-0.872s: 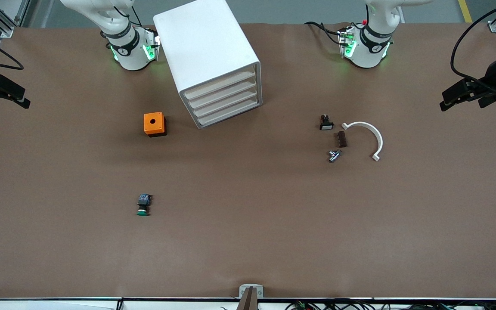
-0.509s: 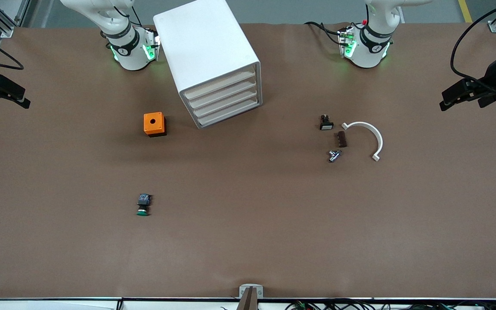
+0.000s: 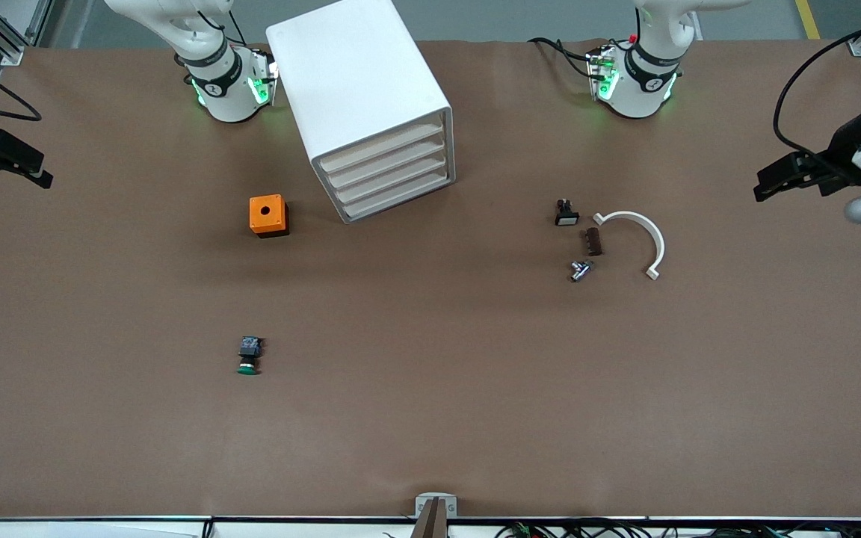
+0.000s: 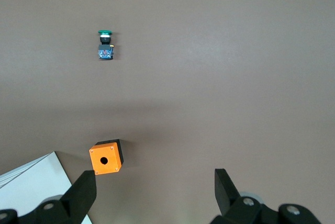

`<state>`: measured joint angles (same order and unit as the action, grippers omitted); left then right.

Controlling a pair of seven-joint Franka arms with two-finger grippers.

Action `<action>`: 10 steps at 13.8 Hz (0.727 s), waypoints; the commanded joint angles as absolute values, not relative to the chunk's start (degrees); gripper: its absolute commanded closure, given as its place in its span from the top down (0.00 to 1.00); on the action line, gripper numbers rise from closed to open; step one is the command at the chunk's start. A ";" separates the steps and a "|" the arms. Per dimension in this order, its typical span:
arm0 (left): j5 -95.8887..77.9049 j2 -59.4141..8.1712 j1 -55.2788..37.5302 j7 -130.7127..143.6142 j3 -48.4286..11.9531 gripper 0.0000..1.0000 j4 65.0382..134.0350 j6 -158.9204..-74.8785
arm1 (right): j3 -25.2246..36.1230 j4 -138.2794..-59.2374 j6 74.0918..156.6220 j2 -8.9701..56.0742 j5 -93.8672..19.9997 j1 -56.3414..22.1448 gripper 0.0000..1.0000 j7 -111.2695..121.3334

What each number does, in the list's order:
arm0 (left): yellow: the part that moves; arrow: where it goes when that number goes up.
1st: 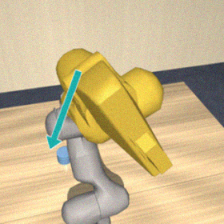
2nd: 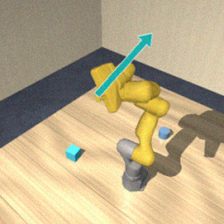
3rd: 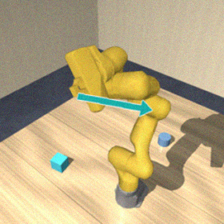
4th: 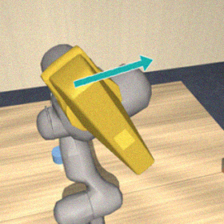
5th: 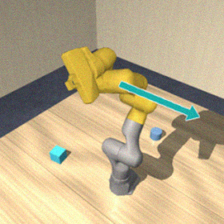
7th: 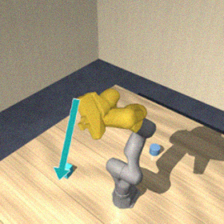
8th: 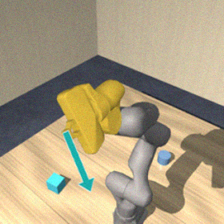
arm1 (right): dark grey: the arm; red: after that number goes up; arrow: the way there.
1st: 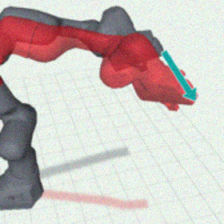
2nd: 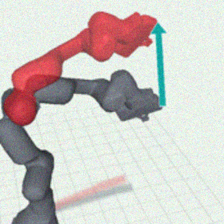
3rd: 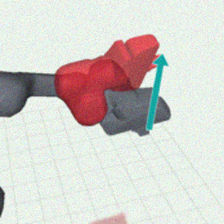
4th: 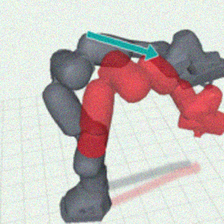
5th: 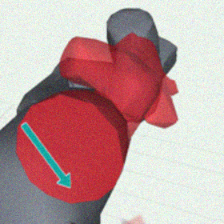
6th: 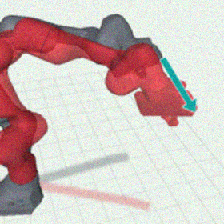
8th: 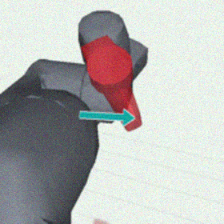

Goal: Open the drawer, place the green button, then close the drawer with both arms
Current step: 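Reach the left gripper toward the cabinet while the right gripper reaches the button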

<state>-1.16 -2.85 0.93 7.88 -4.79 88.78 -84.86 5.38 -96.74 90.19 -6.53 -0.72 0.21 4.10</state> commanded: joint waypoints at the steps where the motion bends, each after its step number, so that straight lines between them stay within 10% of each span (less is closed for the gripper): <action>1: -1.14 -5.97 0.44 7.91 -5.36 0.99 87.80 -83.85 | 5.45 -98.00 90.62 -8.00 -1.05 0.00 1.00 4.66; 10: -17.03 -17.74 -9.74 25.29 -5.80 0.99 87.01 -84.55 | 5.36 -97.04 90.27 -7.74 -0.88 -0.09 1.00 4.66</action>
